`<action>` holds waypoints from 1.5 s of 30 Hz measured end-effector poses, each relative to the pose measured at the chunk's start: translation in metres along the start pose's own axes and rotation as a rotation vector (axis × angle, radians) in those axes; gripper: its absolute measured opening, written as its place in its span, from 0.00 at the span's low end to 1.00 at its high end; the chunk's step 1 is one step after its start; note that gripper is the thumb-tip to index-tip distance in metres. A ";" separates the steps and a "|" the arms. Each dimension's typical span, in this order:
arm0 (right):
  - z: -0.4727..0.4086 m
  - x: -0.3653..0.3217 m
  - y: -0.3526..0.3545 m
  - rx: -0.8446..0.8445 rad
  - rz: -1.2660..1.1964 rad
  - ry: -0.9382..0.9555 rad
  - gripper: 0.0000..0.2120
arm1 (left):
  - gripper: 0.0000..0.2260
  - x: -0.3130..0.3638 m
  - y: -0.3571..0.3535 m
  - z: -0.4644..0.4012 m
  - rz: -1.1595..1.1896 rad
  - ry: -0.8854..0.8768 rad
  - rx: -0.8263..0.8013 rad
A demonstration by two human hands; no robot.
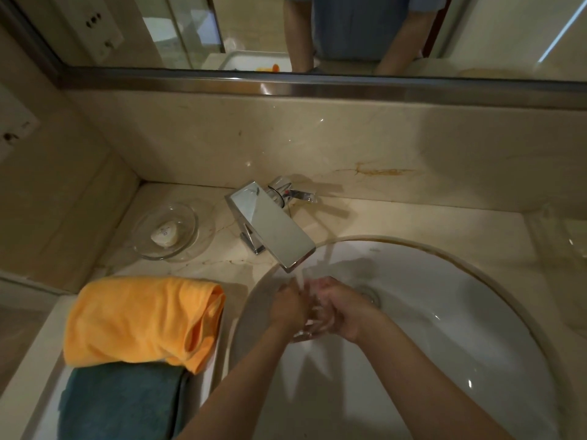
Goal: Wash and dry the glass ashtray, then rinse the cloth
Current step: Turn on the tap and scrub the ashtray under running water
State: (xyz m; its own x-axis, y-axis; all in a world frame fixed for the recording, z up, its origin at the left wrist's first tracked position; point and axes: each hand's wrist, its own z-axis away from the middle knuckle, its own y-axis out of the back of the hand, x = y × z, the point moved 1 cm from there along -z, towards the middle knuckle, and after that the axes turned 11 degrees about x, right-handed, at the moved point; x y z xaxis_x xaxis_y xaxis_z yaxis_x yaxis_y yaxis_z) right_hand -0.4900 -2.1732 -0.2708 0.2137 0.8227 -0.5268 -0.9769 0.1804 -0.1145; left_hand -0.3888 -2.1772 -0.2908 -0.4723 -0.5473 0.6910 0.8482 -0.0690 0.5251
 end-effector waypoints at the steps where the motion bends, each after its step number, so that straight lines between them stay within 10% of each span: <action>1: 0.002 -0.002 0.000 -0.004 0.008 0.009 0.09 | 0.14 0.001 -0.001 0.000 -0.051 -0.028 -0.017; 9: 0.004 -0.002 0.013 0.100 0.064 0.074 0.07 | 0.11 0.016 0.004 0.002 0.130 -0.223 -0.106; 30: 0.007 0.012 0.010 0.329 0.165 0.209 0.07 | 0.06 -0.006 0.005 0.011 0.532 0.218 -0.141; 37: 0.010 0.010 0.011 0.358 0.132 0.226 0.09 | 0.25 -0.008 0.015 0.018 0.873 0.334 -0.375; 45: 0.015 0.011 0.009 0.322 0.189 0.192 0.11 | 0.10 0.000 0.015 0.018 0.449 0.056 -0.211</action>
State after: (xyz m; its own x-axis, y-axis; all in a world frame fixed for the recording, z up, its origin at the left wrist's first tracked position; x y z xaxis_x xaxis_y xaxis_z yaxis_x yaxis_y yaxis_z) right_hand -0.4967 -2.1543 -0.2648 -0.0031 0.7475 -0.6643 -0.9422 0.2204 0.2524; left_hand -0.3804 -2.1631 -0.2736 -0.0410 -0.6052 0.7950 0.9976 0.0190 0.0659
